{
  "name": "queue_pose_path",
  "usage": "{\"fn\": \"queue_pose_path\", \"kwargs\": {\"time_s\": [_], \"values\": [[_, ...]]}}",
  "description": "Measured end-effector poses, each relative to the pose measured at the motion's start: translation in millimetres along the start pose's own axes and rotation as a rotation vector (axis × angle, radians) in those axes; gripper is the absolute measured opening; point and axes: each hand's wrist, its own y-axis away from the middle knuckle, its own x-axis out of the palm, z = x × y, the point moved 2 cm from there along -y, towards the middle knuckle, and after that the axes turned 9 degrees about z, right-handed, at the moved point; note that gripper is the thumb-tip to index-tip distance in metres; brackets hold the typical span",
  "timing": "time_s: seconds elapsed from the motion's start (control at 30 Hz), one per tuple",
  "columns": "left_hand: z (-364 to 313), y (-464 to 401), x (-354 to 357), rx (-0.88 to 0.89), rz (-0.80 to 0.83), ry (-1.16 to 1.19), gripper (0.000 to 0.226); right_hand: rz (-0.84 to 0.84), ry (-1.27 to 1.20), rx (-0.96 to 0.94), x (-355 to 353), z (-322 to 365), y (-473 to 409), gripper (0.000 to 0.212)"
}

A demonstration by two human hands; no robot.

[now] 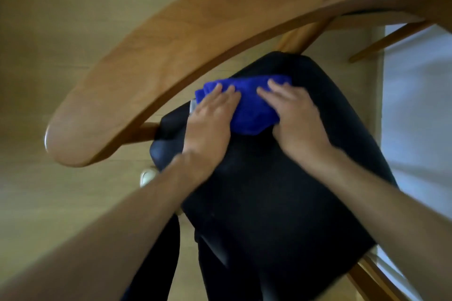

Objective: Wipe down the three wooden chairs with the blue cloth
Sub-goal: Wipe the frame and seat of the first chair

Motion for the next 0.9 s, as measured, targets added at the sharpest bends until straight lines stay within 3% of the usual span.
{"fn": "queue_pose_path", "kwargs": {"time_s": [0.17,0.3,0.43,0.53,0.6,0.7,0.83,0.9], "values": [[-8.2,84.0,21.7,0.097,0.16,-0.011,0.058,0.28,-0.101,-0.054,13.4,1.1,73.4,0.076],[-11.8,30.8,-12.2,0.091,0.032,-0.009,0.055,0.1,-0.14,-0.051,-20.8,6.8,38.0,0.068],[-3.8,-38.8,-36.9,0.035,-0.067,0.148,0.045,-0.079,-0.114,-0.03,-53.1,-7.1,-46.4,0.062],[6.6,-59.6,-22.7,0.033,0.028,0.132,0.053,-0.033,-0.118,-0.094,-40.0,-16.1,-74.5,0.059],[11.2,-62.6,-18.2,-0.034,0.059,0.184,0.058,-0.044,-0.07,-0.009,-25.7,-15.9,-62.4,0.067],[7.5,-20.4,-8.5,-0.027,-0.008,0.131,0.065,-0.04,-0.086,0.063,-4.0,1.3,-5.8,0.07],[6.0,45.8,10.5,-0.02,0.132,0.111,0.069,0.166,-0.098,0.018,7.4,4.3,44.3,0.071],[-2.7,40.7,2.9,0.024,0.101,0.081,0.072,0.133,-0.182,0.045,-9.8,-1.6,45.4,0.071]]}}
